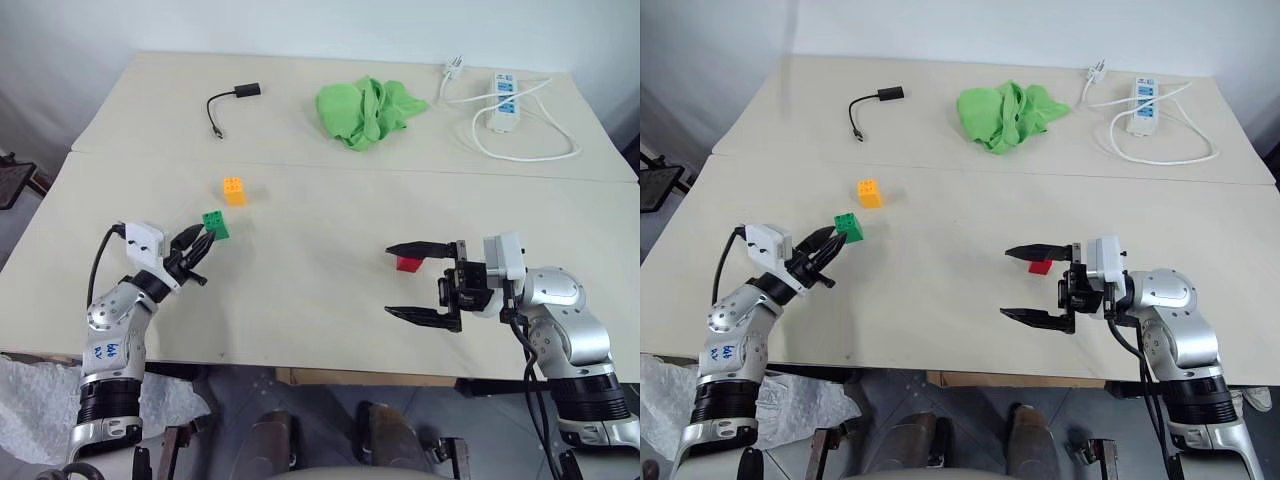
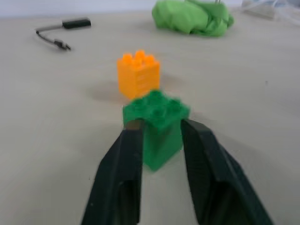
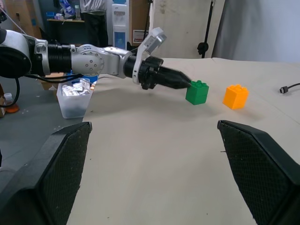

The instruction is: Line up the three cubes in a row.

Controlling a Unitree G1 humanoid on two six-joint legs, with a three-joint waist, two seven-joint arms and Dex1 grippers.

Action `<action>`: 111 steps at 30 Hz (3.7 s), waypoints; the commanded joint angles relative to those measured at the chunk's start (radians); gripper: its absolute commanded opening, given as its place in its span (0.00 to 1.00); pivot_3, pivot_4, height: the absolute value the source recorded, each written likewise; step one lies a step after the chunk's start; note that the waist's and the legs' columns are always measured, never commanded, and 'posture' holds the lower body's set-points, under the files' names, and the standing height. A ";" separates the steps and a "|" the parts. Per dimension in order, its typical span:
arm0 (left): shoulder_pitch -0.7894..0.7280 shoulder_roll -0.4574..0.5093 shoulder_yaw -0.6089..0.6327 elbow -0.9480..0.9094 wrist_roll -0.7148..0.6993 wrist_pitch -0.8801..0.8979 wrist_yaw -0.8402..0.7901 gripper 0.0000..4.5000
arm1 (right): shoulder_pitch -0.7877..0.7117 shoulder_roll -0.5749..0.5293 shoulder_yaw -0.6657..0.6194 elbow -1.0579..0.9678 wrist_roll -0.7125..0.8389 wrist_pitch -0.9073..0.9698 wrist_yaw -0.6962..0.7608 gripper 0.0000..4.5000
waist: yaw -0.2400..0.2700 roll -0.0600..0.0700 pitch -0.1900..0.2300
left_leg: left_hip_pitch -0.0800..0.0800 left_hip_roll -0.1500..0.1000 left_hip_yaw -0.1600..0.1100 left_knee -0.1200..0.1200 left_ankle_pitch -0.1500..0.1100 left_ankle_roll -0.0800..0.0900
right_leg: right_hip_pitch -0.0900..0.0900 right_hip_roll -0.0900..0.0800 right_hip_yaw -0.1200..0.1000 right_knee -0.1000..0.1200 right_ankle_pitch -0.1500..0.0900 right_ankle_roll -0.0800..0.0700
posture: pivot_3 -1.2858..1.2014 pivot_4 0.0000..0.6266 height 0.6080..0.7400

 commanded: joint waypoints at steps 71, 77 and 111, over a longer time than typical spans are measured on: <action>-0.816 0.151 -0.299 0.670 0.125 -0.141 -0.858 0.37 | 0.357 -0.127 -0.346 -0.095 0.011 -0.054 -0.031 1.00 | 0.017 -0.003 0.002 | -0.003 -0.002 0.011 0.003 0.000 0.002 | 0.000 0.006 -0.004 -0.003 0.002 0.003 | 0.52 0.24 1.00; -0.820 -0.067 -0.350 0.685 0.142 -0.184 -0.917 0.37 | 0.422 -0.101 -0.375 -0.137 0.011 -0.065 -0.087 1.00 | 0.038 -0.003 0.002 | -0.004 0.000 0.008 0.010 -0.002 0.005 | 0.004 0.003 -0.003 -0.002 0.003 0.005 | 0.52 0.24 1.00; -0.900 -0.326 -0.375 1.053 0.402 -0.295 -0.611 0.51 | 0.514 -0.073 -0.381 -0.204 0.050 -0.056 -0.140 1.00 | 0.026 -0.004 0.003 | -0.006 0.000 0.006 0.012 -0.004 0.008 | 0.001 0.002 -0.001 -0.004 0.004 0.008 | 0.52 0.24 1.00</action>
